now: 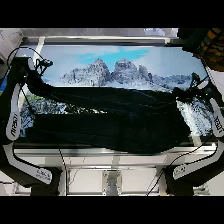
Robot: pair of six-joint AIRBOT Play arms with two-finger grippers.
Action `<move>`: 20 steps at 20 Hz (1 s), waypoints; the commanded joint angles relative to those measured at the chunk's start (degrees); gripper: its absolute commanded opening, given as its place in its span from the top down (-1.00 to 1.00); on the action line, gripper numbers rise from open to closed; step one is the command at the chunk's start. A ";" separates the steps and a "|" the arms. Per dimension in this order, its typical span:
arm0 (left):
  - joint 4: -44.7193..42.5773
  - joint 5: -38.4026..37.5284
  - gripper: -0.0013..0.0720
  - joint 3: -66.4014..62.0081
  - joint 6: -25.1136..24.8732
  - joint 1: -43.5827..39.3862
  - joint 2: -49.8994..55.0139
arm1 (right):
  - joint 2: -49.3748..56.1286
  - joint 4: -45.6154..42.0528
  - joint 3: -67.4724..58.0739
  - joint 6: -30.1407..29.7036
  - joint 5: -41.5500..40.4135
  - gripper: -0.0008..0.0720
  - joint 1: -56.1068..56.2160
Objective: Fold the clothes and pants, and hang the long-sleeved shirts on hangers.
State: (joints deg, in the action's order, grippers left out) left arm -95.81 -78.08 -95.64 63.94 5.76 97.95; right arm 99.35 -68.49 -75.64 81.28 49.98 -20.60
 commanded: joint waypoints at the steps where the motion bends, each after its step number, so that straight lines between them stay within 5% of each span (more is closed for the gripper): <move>1: 9.18 -0.17 -0.09 0.02 0.31 2.10 0.02 | 3.45 2.64 -1.01 -1.22 -2.97 0.10 2.67; 3: 10.93 -0.20 -0.09 0.02 0.46 2.69 0.02 | 3.45 5.29 -1.68 -4.94 -4.50 0.92 4.83; 6: 11.04 0.48 -0.08 0.02 2.05 3.06 0.02 | 3.45 3.65 -6.84 -4.83 -5.75 0.93 6.36; 12: 10.99 8.09 -0.03 0.02 18.56 4.48 0.02 | 4.09 -18.12 -20.52 13.49 -19.71 0.94 3.37; 14: 11.02 9.27 -0.03 0.02 19.91 4.63 0.02 | 6.23 -20.24 -24.24 17.14 -19.39 0.93 0.63; 15: 11.02 9.33 -0.03 0.02 19.91 4.63 0.02 | 7.67 -19.98 -25.99 17.27 -17.35 0.92 -0.98; 17: 10.99 9.33 -0.03 0.02 20.35 4.66 0.02 | 9.75 -19.56 -27.96 17.25 -12.09 0.04 -3.43; 20: 10.38 9.33 -0.03 0.02 21.40 4.81 0.02 | 9.84 -19.37 -28.11 15.32 -5.18 0.00 -5.40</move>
State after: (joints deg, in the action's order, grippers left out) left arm -84.93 -69.38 -95.64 83.53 10.39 97.95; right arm 108.25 -87.11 -102.15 96.62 38.61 -23.77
